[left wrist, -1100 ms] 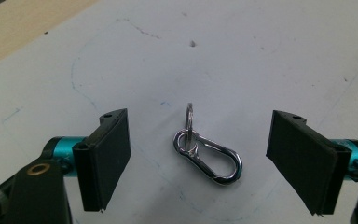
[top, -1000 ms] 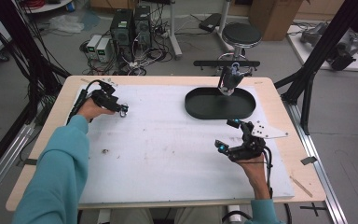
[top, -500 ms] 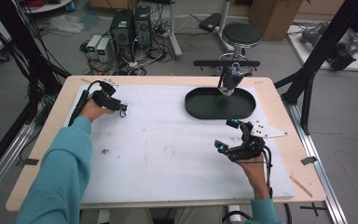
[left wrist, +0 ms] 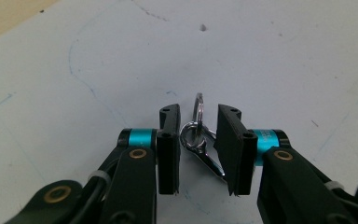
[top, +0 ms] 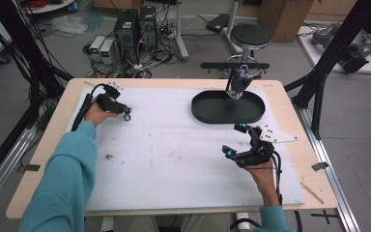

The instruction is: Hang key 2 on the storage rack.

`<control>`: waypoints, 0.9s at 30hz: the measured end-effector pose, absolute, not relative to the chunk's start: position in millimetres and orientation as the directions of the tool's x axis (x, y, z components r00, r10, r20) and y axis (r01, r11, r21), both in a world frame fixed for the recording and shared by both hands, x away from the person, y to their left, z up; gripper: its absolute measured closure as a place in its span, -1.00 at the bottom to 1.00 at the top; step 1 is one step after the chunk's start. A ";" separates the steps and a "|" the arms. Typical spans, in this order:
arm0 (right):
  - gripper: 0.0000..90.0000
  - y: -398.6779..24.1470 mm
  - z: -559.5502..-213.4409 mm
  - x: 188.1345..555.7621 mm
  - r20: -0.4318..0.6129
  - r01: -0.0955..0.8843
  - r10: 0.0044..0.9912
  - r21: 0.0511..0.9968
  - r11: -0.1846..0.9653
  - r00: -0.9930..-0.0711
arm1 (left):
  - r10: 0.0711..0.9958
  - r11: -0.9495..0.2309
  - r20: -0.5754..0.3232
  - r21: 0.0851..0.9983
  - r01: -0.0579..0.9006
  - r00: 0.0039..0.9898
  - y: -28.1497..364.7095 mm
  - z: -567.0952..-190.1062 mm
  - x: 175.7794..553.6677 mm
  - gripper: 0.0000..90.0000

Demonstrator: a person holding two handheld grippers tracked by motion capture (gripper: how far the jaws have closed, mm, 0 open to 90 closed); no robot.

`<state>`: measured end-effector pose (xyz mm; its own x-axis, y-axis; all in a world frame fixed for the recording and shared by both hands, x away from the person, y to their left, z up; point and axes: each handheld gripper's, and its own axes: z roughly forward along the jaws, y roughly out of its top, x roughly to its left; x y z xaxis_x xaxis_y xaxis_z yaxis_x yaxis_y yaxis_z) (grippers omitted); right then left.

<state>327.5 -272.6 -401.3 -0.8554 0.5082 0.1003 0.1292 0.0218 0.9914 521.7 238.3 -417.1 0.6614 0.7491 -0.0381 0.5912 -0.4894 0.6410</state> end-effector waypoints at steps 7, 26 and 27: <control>-0.98 -272.3 -402.0 327.8 0.099 0.129 0.511 0.991 0.023 -0.854 | 0.747 -0.489 -0.048 0.636 0.597 0.663 237.9 -419.8 522.7 0.59; -0.98 -271.4 -404.6 328.8 0.108 0.140 0.513 0.990 0.025 -0.852 | 0.738 -0.501 -0.035 0.640 0.582 0.674 237.0 -418.9 521.8 0.89; -0.98 -271.4 -404.7 329.1 0.104 0.135 0.512 0.991 0.024 -0.853 | 0.737 -0.500 -0.036 0.643 0.580 0.675 237.0 -418.6 521.8 0.93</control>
<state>329.1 -271.4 -404.7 -0.8526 0.5122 0.1041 0.1354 0.0240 0.9905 521.8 237.0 -418.6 0.6754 0.7366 -0.0357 0.5796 -0.5003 0.6432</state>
